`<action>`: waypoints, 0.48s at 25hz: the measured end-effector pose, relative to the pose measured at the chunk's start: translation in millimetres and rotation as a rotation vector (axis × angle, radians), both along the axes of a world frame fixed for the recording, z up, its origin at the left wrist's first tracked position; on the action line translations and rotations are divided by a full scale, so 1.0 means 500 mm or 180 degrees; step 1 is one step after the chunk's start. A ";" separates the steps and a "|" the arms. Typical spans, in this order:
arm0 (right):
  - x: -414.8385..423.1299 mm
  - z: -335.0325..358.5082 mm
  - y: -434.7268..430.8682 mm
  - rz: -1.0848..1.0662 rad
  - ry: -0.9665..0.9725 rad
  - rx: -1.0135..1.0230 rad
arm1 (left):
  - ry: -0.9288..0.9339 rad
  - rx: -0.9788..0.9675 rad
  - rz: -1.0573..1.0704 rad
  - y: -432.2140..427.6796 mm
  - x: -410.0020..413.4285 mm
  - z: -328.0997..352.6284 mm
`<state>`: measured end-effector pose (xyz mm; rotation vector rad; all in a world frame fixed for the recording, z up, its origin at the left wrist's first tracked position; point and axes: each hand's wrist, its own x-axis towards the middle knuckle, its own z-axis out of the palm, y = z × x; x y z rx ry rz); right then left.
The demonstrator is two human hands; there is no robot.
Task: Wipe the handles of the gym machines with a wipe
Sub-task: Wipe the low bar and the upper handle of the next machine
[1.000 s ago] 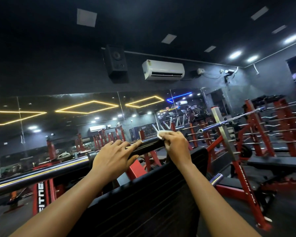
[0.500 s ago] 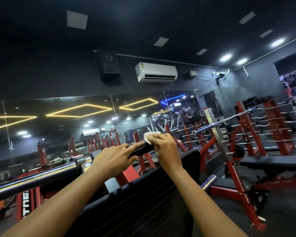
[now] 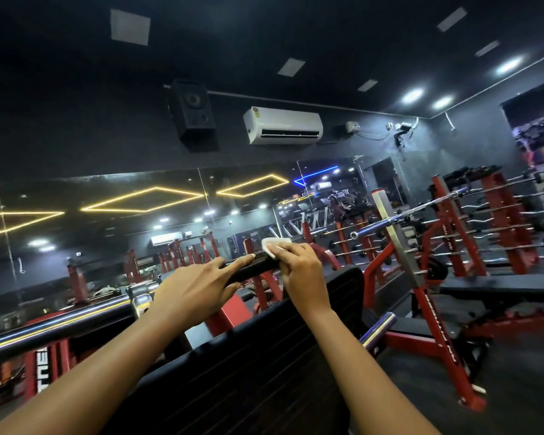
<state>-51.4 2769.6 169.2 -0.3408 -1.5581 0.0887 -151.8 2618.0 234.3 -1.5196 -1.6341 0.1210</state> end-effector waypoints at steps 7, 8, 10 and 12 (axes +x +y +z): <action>0.012 -0.030 0.025 0.0550 0.0654 -0.1311 | -0.0066 -0.0035 0.0014 -0.004 0.006 0.000; 0.011 -0.043 0.022 0.0598 0.0718 -0.1600 | -0.0082 -0.0049 0.0032 -0.004 0.006 0.000; 0.006 -0.070 0.028 0.0682 0.0651 -0.2093 | -0.0078 -0.0065 0.0064 -0.003 0.006 0.000; 0.009 -0.074 0.024 0.0695 0.0535 -0.2316 | -0.0054 -0.0048 0.0083 -0.003 0.002 0.000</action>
